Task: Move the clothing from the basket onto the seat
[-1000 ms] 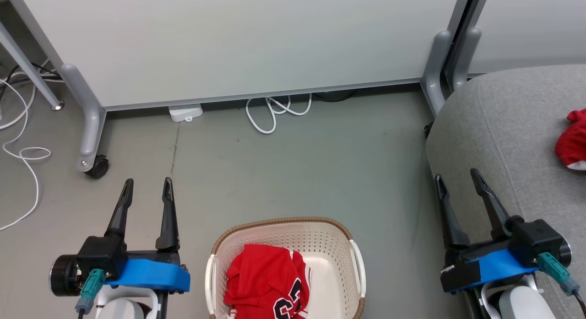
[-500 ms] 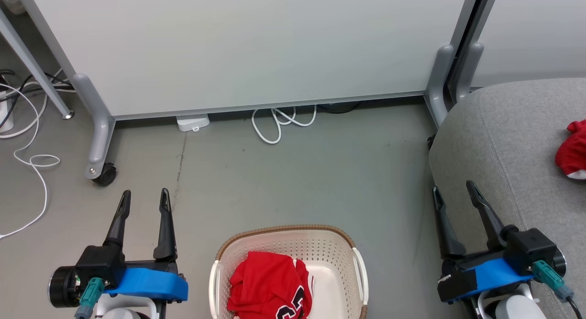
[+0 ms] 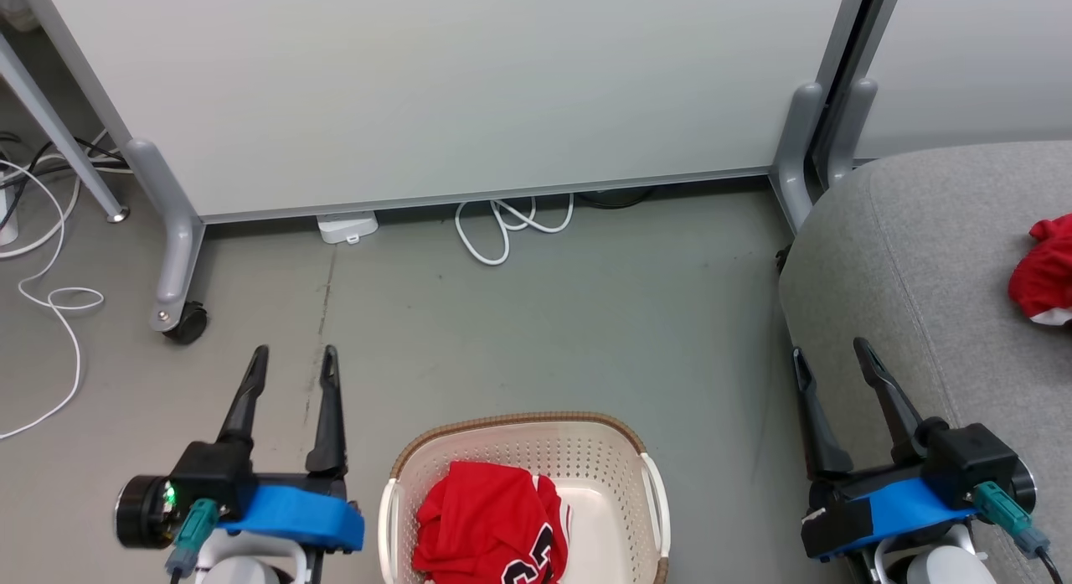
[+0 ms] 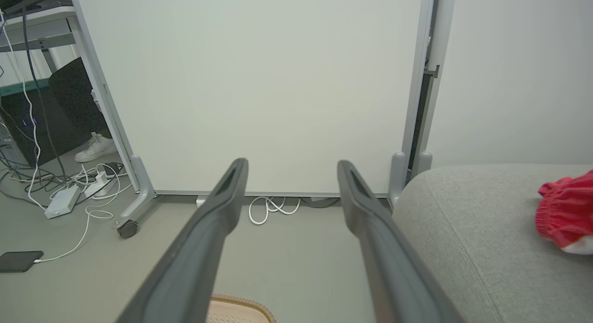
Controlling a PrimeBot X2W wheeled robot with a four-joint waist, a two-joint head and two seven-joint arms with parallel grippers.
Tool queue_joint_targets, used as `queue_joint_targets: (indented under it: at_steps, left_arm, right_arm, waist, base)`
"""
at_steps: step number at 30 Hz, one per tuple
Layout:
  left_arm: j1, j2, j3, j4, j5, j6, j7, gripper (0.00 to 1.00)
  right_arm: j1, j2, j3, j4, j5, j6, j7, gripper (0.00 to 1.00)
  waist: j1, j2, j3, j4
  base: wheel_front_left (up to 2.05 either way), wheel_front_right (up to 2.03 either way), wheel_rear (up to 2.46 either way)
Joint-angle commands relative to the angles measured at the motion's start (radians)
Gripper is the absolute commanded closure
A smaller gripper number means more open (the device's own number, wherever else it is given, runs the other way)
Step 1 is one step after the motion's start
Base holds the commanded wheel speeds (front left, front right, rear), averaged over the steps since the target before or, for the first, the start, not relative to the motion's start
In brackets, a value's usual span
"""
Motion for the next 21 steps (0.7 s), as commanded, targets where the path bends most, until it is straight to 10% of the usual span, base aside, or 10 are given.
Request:
queue_joint_targets:
  at_steps: [1, 21]
  left_arm:
    - [-0.034, -0.001, -0.021, 0.015, 0.011, -0.006, -0.003, 0.00]
    - [-0.365, 0.079, -0.318, 0.341, -0.056, -0.007, -0.003, 0.00]
  right_arm:
    - [-0.005, -0.001, -0.002, 0.002, -0.002, 0.000, 0.000, 0.00]
    - [-0.168, -0.018, 0.009, -0.059, 0.006, 0.000, 0.000, 0.00]
  waist:
    - [0.0000, -0.0001, 0.006, -0.002]
    - [0.0000, -0.0001, 0.242, -0.127]
  base:
    - [0.00, 0.00, 0.00]
    - [0.00, 0.00, 0.00]
